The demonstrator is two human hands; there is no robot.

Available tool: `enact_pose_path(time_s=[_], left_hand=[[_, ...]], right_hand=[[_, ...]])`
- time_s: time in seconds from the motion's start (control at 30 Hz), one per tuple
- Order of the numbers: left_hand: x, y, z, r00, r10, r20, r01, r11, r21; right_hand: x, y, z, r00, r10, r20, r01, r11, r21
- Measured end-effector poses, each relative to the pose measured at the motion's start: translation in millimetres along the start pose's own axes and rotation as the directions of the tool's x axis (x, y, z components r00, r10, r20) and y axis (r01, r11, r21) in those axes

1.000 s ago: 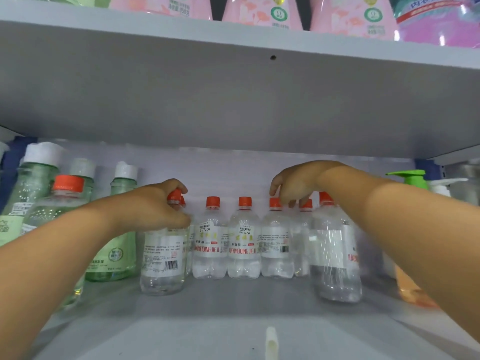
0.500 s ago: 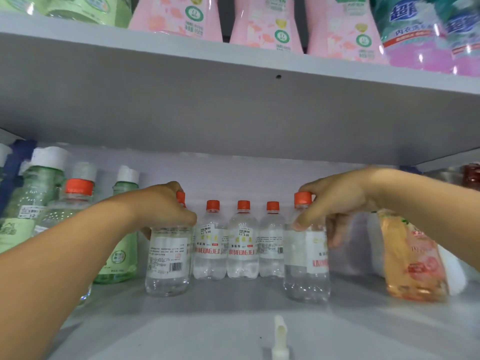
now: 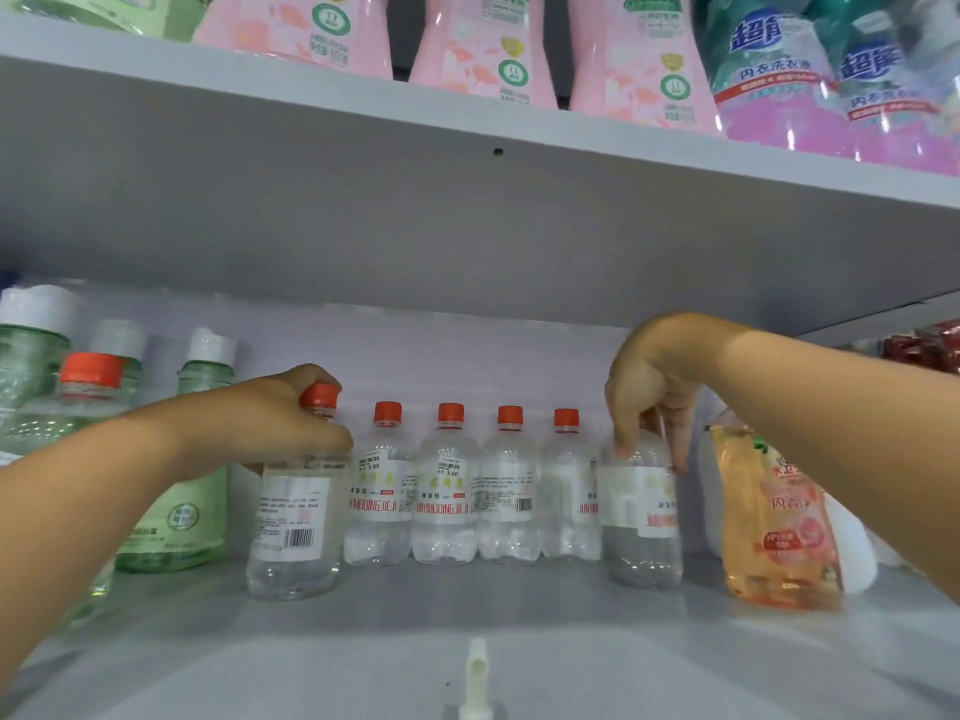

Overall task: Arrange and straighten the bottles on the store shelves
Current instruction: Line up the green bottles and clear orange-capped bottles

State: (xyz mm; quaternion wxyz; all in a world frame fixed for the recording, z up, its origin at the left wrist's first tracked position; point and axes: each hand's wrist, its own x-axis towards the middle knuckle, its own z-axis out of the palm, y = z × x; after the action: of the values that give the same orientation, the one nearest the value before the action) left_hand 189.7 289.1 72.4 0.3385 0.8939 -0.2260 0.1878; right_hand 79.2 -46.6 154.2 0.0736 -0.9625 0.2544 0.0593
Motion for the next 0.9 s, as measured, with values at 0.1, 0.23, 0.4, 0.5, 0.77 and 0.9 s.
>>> enact_pose_path(time_s=[0.1, 0.23, 0.4, 0.5, 0.77, 0.9], left_hand=[[-1, 0, 4, 1.0, 0.026, -0.005, -0.026, 0.999, -0.031], [-4, 4, 8, 0.994, 0.096, 0.042, -0.093, 0.993, -0.076], [-1, 4, 14, 0.991, 0.126, 0.044, -0.122, 0.988, -0.091], [0, 2, 16, 0.991, 0.125, 0.045, -0.12, 0.987, -0.106], [0, 5, 29, 0.99, 0.139, 0.009, -0.134, 0.969, -0.206], [-1, 5, 35, 0.993, 0.121, 0.011, -0.116, 0.971, -0.208]], right_hand=[[20, 15, -3, 0.989, 0.126, -0.08, -0.134, 0.986, -0.102], [44, 23, 7, 0.967, 0.122, -0.222, -0.139, 0.988, -0.064], [62, 19, 22, 0.94, 0.036, -0.339, -0.029, 0.999, 0.024], [67, 16, 25, 0.918, 0.012, -0.395, 0.019, 0.997, 0.073], [71, -35, 3, 0.634, -0.409, -0.657, 0.445, 0.887, -0.123], [81, -65, 7, 0.693, -0.506, -0.514, 0.455, 0.86, -0.231]])
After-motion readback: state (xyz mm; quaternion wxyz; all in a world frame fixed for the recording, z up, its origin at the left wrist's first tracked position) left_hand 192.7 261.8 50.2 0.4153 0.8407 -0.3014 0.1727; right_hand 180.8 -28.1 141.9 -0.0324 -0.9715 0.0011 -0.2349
